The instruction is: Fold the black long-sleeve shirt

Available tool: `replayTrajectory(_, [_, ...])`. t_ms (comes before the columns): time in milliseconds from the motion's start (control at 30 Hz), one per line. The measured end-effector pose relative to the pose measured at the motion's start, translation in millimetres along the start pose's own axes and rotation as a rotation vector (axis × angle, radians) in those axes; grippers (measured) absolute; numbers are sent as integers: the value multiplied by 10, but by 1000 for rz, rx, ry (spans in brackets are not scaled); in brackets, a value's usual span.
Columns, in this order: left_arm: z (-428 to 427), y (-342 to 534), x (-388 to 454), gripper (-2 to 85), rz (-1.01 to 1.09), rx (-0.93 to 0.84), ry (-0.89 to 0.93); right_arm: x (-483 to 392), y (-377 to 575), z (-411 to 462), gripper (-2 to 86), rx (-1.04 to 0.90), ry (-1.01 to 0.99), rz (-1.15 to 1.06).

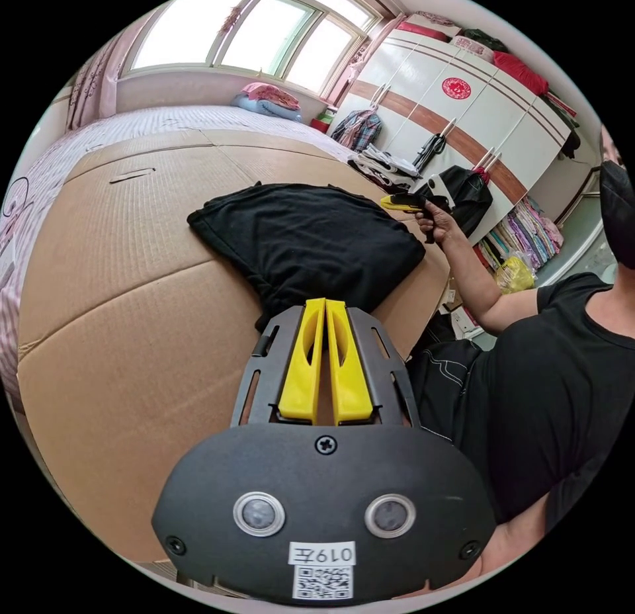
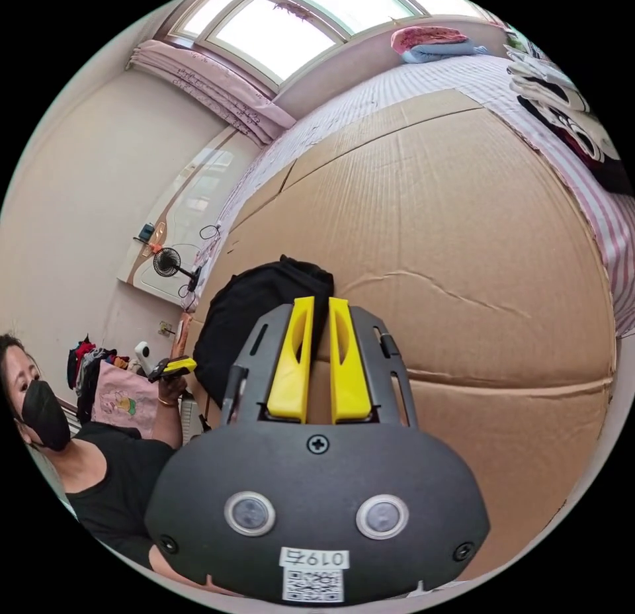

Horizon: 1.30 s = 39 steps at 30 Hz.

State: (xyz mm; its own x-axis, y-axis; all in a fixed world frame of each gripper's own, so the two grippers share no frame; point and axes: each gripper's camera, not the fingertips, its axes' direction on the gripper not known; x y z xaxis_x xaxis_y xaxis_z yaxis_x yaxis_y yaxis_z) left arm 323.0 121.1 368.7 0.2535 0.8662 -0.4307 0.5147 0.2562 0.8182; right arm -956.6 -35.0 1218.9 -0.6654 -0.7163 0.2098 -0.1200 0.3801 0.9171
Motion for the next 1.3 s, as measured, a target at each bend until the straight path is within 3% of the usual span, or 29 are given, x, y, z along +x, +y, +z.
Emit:
replayTrajectory(200, [10,-66,-56,6,6,6,1,110,-182,204,27,-65,-22,30])
replayTrajectory(500, [33,-137,-227,8,-11,1,-4,7,-373,124,-3,-46,84,-26])
replayTrajectory(833, [-137,-241,-402,11,8,53,14,13,-303,-164,8,3,51,-1])
replayTrajectory(1067, [-501,-368,-1099,14,-263,229,-61,-135,-22,-685,19,119,1,-17])
replayTrajectory(1300, [-241,-791,-1741,19,-481,185,-39,-452,360,-783,18,127,-37,-37])
